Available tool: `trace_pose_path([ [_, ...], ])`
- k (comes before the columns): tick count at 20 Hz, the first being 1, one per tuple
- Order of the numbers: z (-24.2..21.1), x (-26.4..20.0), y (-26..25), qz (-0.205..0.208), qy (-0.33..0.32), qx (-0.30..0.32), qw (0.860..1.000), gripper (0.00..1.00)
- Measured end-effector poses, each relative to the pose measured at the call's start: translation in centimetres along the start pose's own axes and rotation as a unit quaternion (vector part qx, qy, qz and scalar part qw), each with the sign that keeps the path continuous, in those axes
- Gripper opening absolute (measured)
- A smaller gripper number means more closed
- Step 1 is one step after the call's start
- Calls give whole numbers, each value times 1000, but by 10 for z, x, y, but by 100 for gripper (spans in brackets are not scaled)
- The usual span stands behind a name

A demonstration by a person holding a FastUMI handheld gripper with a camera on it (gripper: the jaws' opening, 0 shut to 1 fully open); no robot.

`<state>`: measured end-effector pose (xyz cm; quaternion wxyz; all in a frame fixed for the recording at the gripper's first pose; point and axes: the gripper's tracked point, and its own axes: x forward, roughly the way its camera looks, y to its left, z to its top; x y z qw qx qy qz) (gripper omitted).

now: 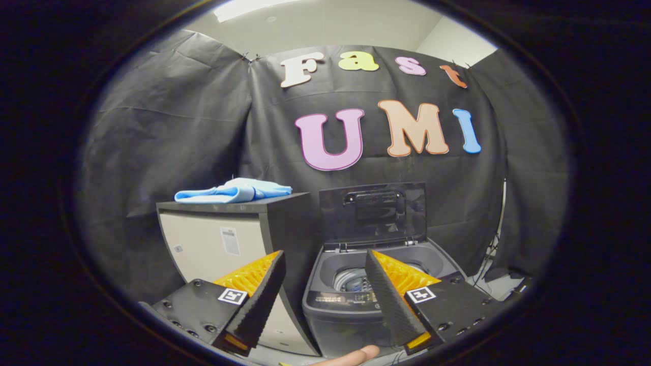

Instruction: Put the clothes into the washing machine and then close the washing machine lid.

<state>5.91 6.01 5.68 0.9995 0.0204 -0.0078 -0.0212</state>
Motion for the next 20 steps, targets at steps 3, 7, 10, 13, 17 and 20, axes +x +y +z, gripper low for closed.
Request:
trace_pose_path([
  [3,27,24,24,4,-12,17,1000,98],
  [7,57,58,62,17,-25,2,1000,98],
  [10,77,82,99,45,-37,6,998,98],
  [13,94,104,132,73,-46,10,996,98],
  [17,92,131,162,96,-25,1,995,98],
  [20,82,154,184,113,11,-2,993,98],
])
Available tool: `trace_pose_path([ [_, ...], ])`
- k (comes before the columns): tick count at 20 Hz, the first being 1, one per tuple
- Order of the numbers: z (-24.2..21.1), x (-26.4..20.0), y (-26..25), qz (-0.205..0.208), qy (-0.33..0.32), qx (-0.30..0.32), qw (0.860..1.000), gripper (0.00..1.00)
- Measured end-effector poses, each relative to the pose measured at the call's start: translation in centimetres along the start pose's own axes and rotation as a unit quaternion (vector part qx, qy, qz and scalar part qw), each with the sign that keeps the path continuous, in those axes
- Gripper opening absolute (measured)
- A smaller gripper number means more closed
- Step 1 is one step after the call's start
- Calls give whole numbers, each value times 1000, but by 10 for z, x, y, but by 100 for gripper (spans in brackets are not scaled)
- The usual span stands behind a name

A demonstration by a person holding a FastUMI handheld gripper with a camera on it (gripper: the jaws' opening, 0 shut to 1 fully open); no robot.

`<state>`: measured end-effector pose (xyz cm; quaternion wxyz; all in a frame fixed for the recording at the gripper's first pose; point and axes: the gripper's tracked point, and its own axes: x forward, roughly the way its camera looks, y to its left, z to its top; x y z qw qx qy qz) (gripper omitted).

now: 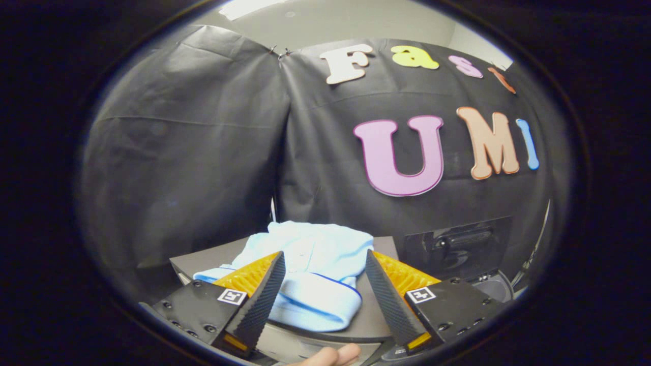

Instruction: Put the clothes into the washing machine and then close the washing machine lid.

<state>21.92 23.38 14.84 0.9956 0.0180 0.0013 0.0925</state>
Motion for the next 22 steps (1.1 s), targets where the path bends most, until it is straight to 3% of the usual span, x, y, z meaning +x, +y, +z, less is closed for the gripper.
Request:
trace_pose_path([
  [3,-18,33,15,20,44,3,999,98],
  [5,-39,43,21,17,101,-6,995,98],
  [9,-28,46,20,-1,122,-25,992,98],
  [13,-52,55,21,-9,198,-47,979,96],
  [16,-53,60,23,-12,196,-30,980,93],
  [22,-43,60,16,-28,201,-15,979,95],
])
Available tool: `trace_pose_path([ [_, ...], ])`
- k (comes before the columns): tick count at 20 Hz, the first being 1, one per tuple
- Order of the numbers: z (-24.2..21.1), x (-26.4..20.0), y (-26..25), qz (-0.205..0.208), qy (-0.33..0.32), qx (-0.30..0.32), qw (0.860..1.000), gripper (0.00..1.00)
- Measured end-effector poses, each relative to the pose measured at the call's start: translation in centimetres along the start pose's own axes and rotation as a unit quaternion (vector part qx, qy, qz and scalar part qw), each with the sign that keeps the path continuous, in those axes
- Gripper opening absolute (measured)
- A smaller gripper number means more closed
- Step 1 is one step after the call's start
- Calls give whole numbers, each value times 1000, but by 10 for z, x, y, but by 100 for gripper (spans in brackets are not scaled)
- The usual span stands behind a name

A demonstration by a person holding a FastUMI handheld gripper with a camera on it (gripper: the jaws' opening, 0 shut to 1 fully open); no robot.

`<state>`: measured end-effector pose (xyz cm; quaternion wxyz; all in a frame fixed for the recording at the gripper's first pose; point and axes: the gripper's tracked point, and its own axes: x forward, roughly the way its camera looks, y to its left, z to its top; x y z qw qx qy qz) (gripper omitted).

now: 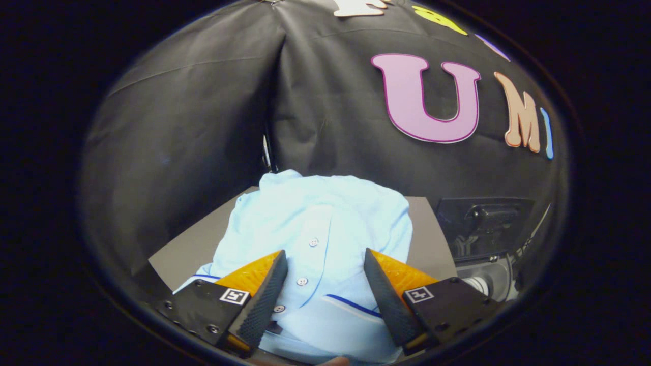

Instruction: Put the clothes into the washing machine and then close the washing machine lid.

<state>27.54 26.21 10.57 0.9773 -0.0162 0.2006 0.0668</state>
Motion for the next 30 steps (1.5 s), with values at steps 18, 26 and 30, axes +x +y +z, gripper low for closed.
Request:
trace_pose_path([
  [18,-8,5,1,-12,-10,25,1000,90],
  [26,-10,2,-2,-23,-11,59,998,72],
  [30,-9,1,-5,-35,-24,80,996,23],
])
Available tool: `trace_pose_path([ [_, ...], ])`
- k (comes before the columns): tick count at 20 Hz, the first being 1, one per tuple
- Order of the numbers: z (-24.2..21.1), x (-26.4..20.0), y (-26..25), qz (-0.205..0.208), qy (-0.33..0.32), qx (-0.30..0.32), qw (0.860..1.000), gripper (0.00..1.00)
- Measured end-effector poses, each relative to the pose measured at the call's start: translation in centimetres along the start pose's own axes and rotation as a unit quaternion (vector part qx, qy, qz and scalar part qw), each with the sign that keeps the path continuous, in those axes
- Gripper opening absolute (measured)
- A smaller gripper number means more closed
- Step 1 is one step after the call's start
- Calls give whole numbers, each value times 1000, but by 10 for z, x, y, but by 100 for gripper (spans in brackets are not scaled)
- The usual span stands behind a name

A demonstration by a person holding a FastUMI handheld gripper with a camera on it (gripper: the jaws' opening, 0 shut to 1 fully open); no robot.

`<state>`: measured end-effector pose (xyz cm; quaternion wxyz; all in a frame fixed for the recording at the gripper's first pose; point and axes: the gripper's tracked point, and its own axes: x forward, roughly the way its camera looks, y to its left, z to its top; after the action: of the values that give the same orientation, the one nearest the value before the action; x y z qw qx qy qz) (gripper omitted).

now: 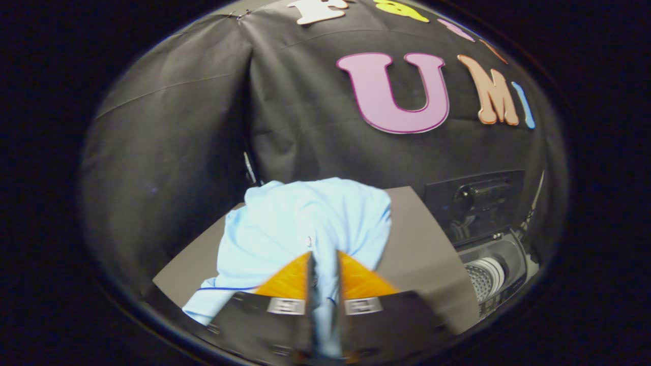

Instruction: Put the clothes into the washing machine and then close the washing machine lid.

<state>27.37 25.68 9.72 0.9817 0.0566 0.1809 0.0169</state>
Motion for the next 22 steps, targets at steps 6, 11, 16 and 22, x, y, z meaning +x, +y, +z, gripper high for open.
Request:
trace_pose_path([
  [6,-2,-2,2,-18,7,-29,999,11],
  [11,0,-14,0,-21,-3,-57,998,11],
  [16,2,-24,-12,-38,-19,-58,997,11],
  [22,-2,-26,-20,-39,-16,-53,998,11],
])
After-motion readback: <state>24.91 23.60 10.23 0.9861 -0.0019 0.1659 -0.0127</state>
